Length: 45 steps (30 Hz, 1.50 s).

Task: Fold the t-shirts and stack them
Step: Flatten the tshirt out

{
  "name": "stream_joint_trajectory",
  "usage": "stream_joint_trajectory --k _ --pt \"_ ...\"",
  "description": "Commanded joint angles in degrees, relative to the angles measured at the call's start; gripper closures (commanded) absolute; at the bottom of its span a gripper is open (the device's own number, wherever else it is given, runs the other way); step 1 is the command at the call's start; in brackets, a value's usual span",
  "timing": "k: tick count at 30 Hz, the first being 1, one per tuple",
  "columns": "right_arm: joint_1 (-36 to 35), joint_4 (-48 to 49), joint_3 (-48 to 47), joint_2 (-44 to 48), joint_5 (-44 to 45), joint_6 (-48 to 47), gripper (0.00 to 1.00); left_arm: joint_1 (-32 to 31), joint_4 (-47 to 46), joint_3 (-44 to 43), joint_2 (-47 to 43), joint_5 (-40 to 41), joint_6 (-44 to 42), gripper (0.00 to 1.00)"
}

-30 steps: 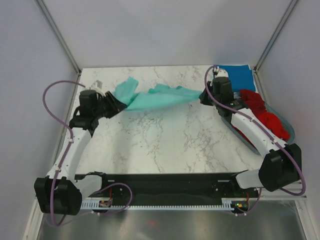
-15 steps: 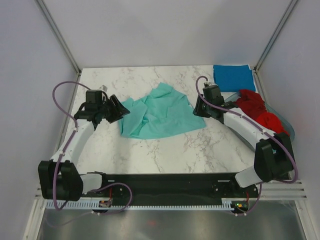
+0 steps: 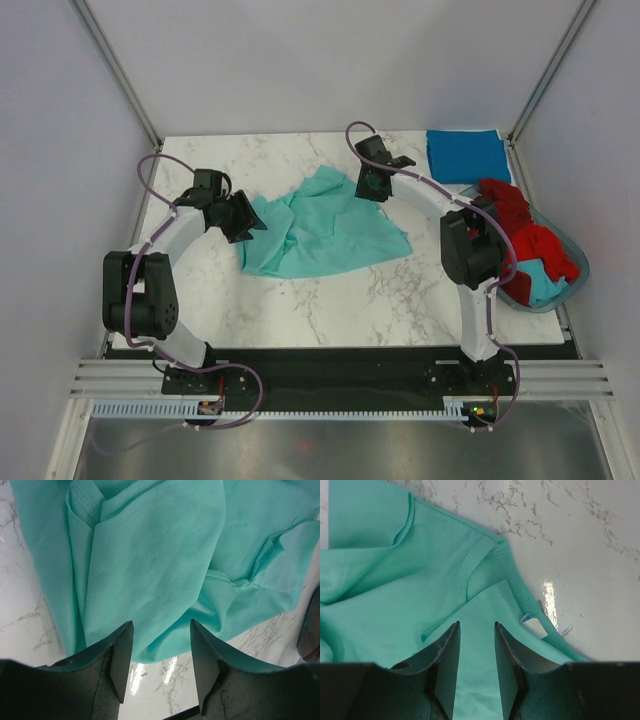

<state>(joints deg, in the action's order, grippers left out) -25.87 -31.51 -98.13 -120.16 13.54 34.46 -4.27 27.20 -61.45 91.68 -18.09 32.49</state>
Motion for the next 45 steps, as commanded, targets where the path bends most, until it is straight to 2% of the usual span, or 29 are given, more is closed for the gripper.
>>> stream_joint_trajectory --k 1,4,8,12,20,24,33,45 --pt "0.21 -7.43 -6.19 -2.88 5.88 4.73 0.59 -0.47 -0.66 -1.74 -0.54 0.86 -2.78 0.43" --pt "0.11 -7.43 -8.65 -5.34 7.20 4.40 0.59 -0.47 -0.75 -1.65 -0.71 -0.19 -3.05 0.43" --pt "0.20 -6.20 -9.81 -7.28 9.57 -1.48 0.60 -0.39 -0.75 -1.57 -1.15 -1.34 -3.84 0.43" --pt "0.99 -2.08 -8.22 -8.07 6.33 -8.25 0.62 -0.39 -0.66 -1.22 -1.15 -2.04 -4.54 0.43" --pt "3.45 1.09 -5.85 -8.60 1.32 -13.01 0.66 -0.47 -0.66 -1.74 0.34 -3.53 -4.89 0.43" --pt "4.77 2.85 -5.67 -9.04 -3.86 -15.20 0.66 -0.47 -0.66 -1.83 1.31 -4.41 -4.72 0.43" --pt "6.00 5.05 -3.56 -8.60 -11.25 -18.37 0.67 -2.84 -0.75 -2.53 2.71 -2.57 -4.10 0.43" --pt "6.36 4.88 -4.00 -6.49 -15.82 -20.74 0.61 -5.92 -0.66 -4.73 7.28 -0.20 -4.28 0.43"
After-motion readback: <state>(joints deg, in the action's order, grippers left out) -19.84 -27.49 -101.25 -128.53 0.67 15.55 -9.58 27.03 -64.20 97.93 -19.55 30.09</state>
